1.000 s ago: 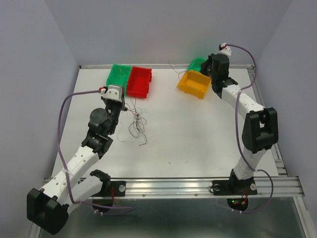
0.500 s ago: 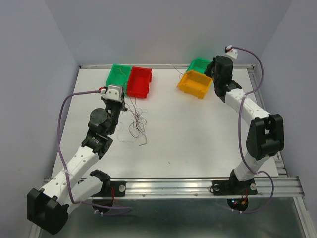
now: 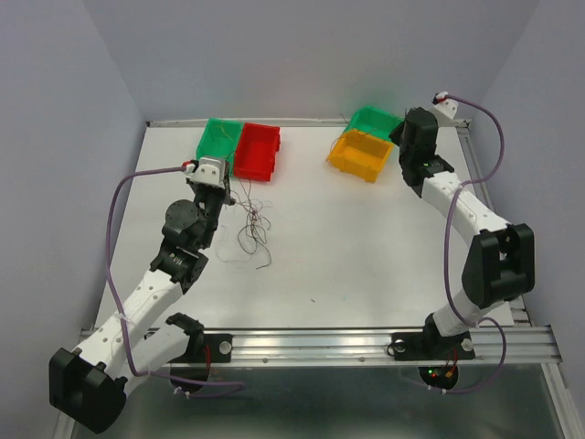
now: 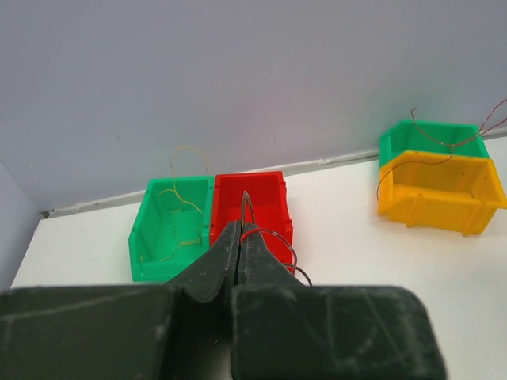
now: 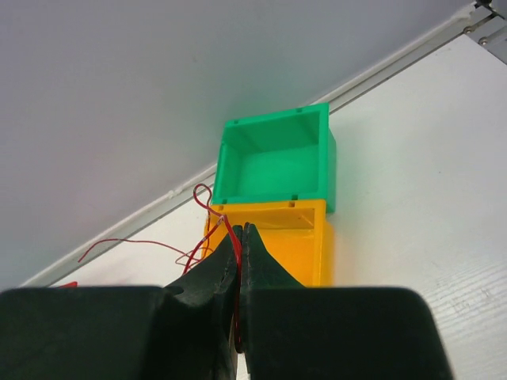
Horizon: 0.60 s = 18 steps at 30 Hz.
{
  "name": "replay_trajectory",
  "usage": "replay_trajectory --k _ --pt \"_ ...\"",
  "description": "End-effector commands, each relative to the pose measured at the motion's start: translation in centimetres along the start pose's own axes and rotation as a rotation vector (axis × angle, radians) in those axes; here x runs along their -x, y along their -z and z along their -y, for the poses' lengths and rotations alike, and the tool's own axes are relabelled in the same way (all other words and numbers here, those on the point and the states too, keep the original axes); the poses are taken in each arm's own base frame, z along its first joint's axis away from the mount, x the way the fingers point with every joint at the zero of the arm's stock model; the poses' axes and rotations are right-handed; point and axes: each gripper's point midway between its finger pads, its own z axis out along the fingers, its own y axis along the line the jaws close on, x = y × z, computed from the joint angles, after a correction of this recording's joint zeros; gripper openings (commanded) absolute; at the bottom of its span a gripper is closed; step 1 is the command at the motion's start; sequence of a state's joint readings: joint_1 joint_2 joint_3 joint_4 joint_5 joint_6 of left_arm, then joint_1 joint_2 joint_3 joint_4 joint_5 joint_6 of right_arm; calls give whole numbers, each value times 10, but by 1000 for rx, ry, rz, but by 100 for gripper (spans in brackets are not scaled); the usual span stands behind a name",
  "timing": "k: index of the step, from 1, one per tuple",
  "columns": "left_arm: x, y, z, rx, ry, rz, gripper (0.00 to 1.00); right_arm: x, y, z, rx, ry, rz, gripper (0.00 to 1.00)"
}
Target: Untangle the cables
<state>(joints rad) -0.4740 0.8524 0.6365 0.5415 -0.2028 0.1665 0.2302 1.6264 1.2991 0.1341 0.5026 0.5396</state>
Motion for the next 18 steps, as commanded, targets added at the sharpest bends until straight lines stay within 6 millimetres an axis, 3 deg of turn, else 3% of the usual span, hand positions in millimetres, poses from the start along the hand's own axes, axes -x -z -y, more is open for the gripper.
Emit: replay_trajectory --k 1,4,10,18 --pt "29 3 -2 2 28 97 1 31 18 -3 13 -67 80 0" --pt "29 3 -2 2 28 98 1 35 25 -1 24 -67 83 1" --pt "31 4 -2 -2 30 103 1 57 37 -19 103 -48 107 1" --pt "30 4 -3 5 28 101 1 48 22 -27 117 -19 84 1"
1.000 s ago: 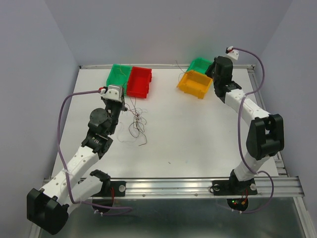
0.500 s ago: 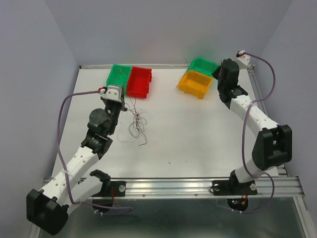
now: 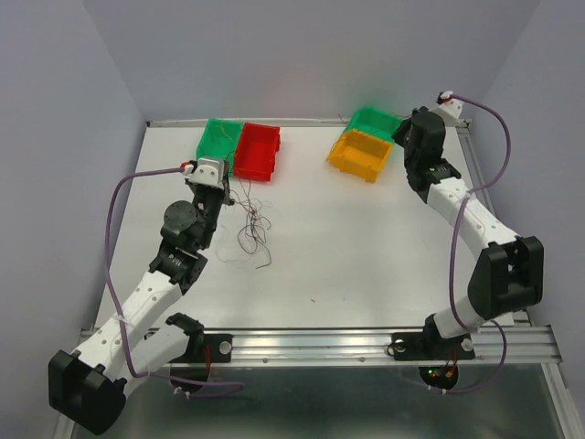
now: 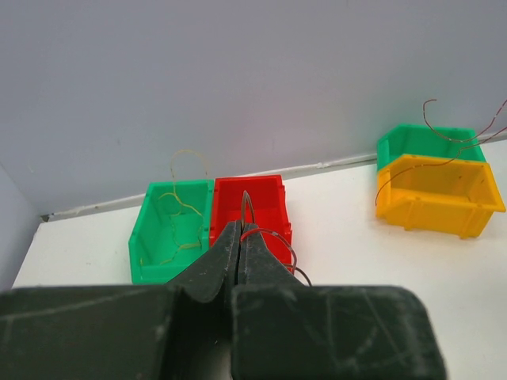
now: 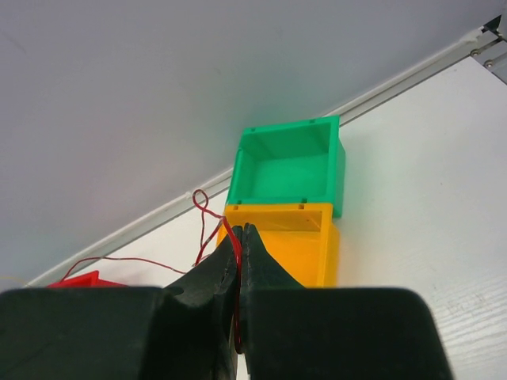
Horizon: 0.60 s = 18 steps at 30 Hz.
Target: Untangle the cables
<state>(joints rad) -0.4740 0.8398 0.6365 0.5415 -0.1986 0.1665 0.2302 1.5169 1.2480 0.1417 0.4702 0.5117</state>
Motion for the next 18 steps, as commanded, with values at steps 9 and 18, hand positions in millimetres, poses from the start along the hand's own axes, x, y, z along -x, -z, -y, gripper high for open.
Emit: replay_trajectory --k 9,18 --pt "23 -1 -2 9 21 81 1 -4 -18 -138 613 15 -86 1" --pt "23 -1 -2 6 18 81 1 4 -16 -195 890 -99 -69 0"
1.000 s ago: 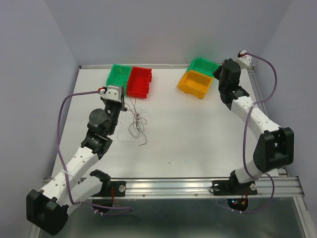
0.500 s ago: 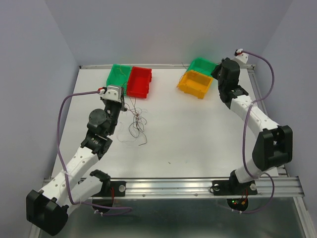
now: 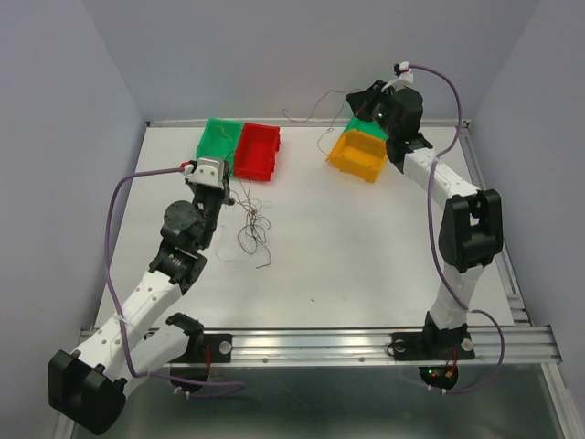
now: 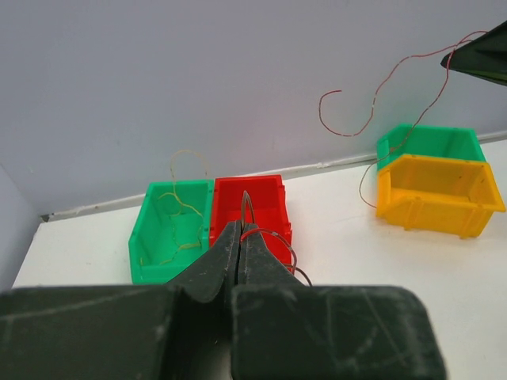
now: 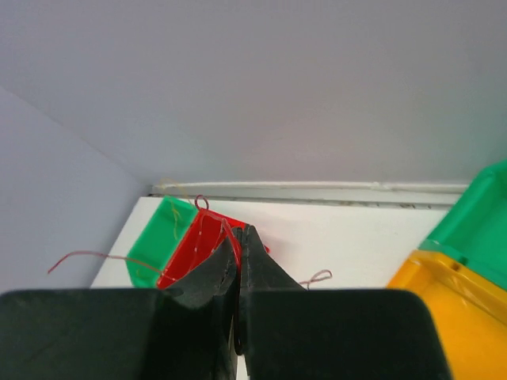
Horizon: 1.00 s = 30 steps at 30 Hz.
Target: Untangle the cables
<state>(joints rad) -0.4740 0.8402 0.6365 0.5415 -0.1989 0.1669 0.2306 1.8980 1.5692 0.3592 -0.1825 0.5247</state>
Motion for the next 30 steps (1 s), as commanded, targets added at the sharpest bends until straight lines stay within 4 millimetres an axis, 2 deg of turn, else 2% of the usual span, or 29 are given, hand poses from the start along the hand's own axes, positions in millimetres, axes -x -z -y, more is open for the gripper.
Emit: replay_trajectory --k 1,8,12,14,16,17,18,20,21,23,24,25,28,29,30 --pt "24 -1 -2 5 19 85 1 60 -1 -71 290 5 147 0" --pt "25 0 -1 0 19 88 1 52 -13 -74 383 -34 180 1" --pt "24 0 -1 2 19 86 1 63 2 -91 462 -22 239 1" --pt "25 1 -2 4 20 89 1 67 14 -93 472 -16 272 0" --pt "26 2 -3 5 19 92 1 93 40 -113 518 3 359 1" --pt "26 2 -2 1 19 93 1 83 46 -106 503 -5 348 1" --pt "27 2 -2 2 19 94 1 100 63 -119 520 7 388 0" --pt "27 2 -1 -2 19 94 1 100 75 -116 491 0 399 1" --pt "27 2 -2 1 19 96 1 112 91 -126 504 20 429 1" --pt "28 3 -3 3 18 98 1 122 112 -135 518 50 475 1" --pt "29 3 -2 2 21 101 1 110 118 -127 500 54 466 1" --pt "30 3 -2 0 21 103 1 128 140 -139 519 69 528 1" --pt "29 4 -3 2 23 101 1 126 153 -132 465 84 537 1" --pt "31 4 -3 1 22 106 1 137 160 -131 426 95 570 1" --pt "31 4 -3 4 22 106 1 136 154 -120 365 85 555 1"
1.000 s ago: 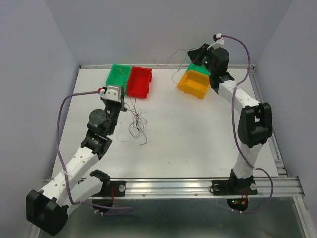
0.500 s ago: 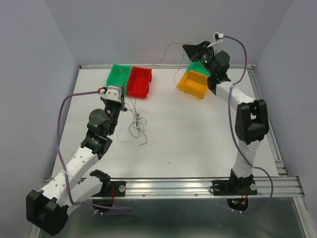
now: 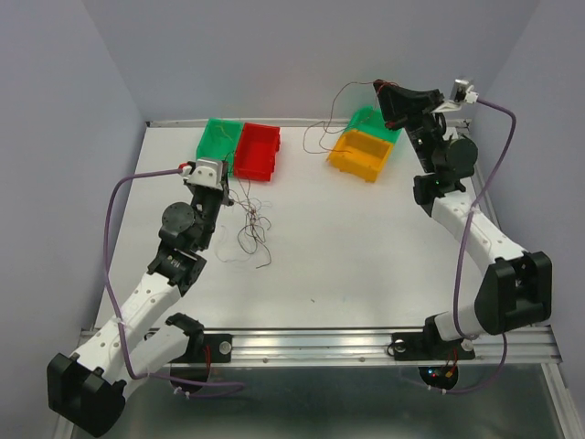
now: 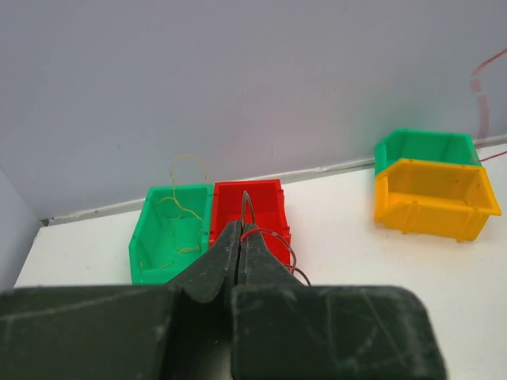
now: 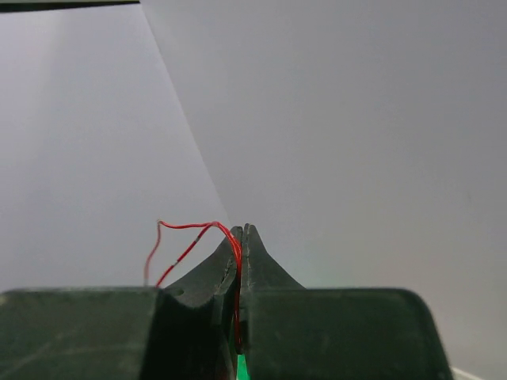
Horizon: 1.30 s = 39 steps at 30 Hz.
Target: Untangle the cables
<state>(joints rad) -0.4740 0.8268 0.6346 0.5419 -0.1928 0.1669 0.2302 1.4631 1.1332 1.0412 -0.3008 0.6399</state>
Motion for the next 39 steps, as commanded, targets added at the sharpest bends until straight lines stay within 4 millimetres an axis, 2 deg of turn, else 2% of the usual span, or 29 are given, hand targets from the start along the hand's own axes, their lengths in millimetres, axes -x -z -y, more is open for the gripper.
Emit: replay_trajectory --k 1,8,9,12,13,16,20,25,28,33,37,39 --pt "26 2 -4 10 17 92 1 19 6 16 -115 96 60 1" --pt "24 1 -1 2 19 87 1 2 1 60 -253 118 33 1" --pt "24 1 -2 2 18 87 1 -6 1 70 -274 113 21 1" --pt "24 1 -2 0 18 87 1 -9 -1 92 -344 99 14 1" --pt "25 1 -2 0 18 89 1 -17 2 107 -379 96 -9 1" --pt "24 1 0 -6 17 88 1 -24 7 130 -442 95 -29 1" --pt "24 1 -1 -3 20 88 1 -35 22 159 -550 129 -35 1" --pt "24 2 0 -6 21 85 1 -56 42 183 -633 137 -79 1" --pt "26 2 -1 -4 23 89 1 -71 63 199 -705 152 -112 1" --pt "24 1 0 -7 26 82 1 -96 108 246 -970 226 -226 1" --pt "25 1 0 -7 26 83 1 -113 125 262 -1031 264 -290 1" --pt "25 1 0 -7 26 83 1 -116 124 267 -1040 267 -305 1"
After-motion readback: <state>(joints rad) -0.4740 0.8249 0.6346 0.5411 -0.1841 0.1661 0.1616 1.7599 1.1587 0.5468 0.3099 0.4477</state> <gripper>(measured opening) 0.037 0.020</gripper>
